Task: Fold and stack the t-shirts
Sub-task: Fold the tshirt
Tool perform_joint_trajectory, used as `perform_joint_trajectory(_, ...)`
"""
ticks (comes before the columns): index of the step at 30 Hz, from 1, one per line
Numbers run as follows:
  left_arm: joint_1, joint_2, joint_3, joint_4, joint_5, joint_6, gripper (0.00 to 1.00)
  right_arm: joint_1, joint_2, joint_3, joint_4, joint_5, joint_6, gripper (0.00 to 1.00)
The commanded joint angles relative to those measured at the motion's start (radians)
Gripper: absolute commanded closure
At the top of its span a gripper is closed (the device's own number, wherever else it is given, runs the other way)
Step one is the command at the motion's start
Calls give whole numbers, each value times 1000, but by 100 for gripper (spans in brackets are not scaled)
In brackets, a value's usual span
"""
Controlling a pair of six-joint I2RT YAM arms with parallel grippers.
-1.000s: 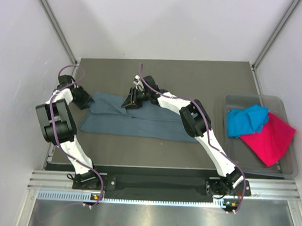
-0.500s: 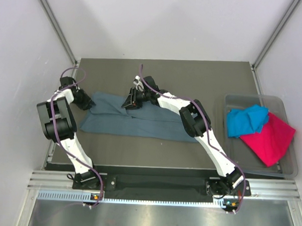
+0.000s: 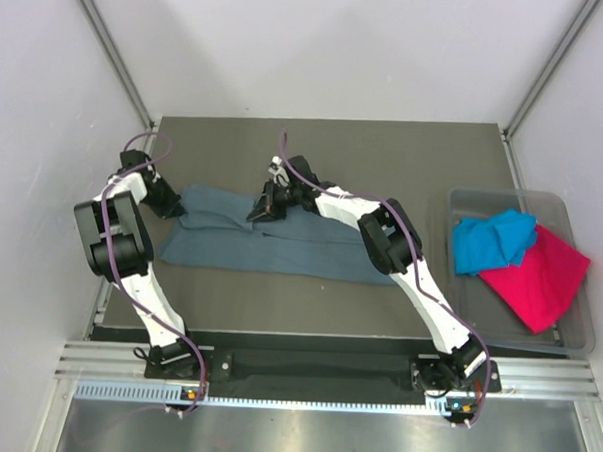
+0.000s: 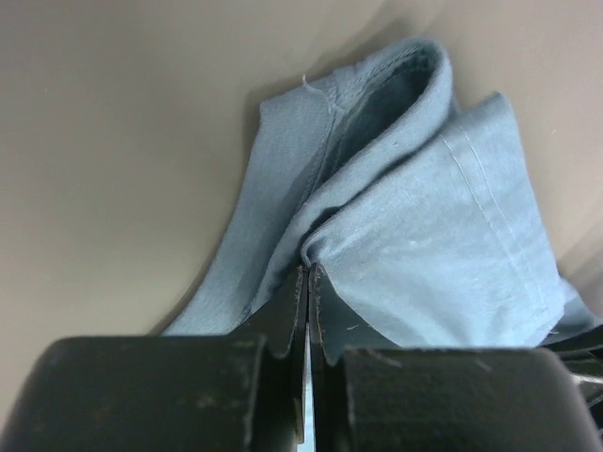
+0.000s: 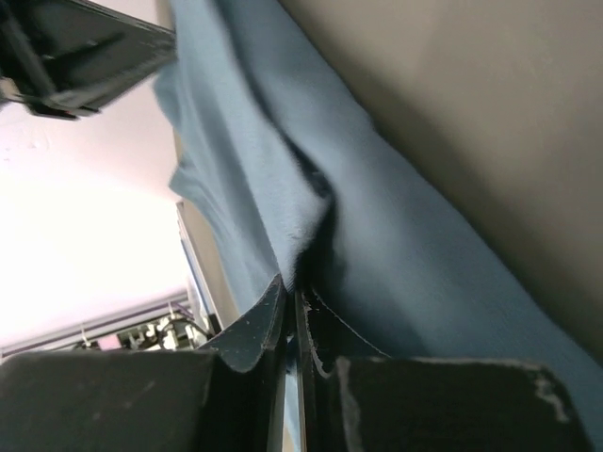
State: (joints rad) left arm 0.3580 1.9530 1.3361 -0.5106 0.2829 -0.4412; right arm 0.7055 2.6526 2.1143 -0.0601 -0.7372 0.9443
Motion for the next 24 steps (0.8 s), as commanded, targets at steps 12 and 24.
perform_joint_trajectory(12, 1, -88, -37, -65, -50, 68, 100, -6, -166, -132, 16, -48, 21, 98)
perform_joint_trajectory(24, 10, -157, -112, -105, -145, 70, 100, -5, -183, -162, -15, -64, -10, 97)
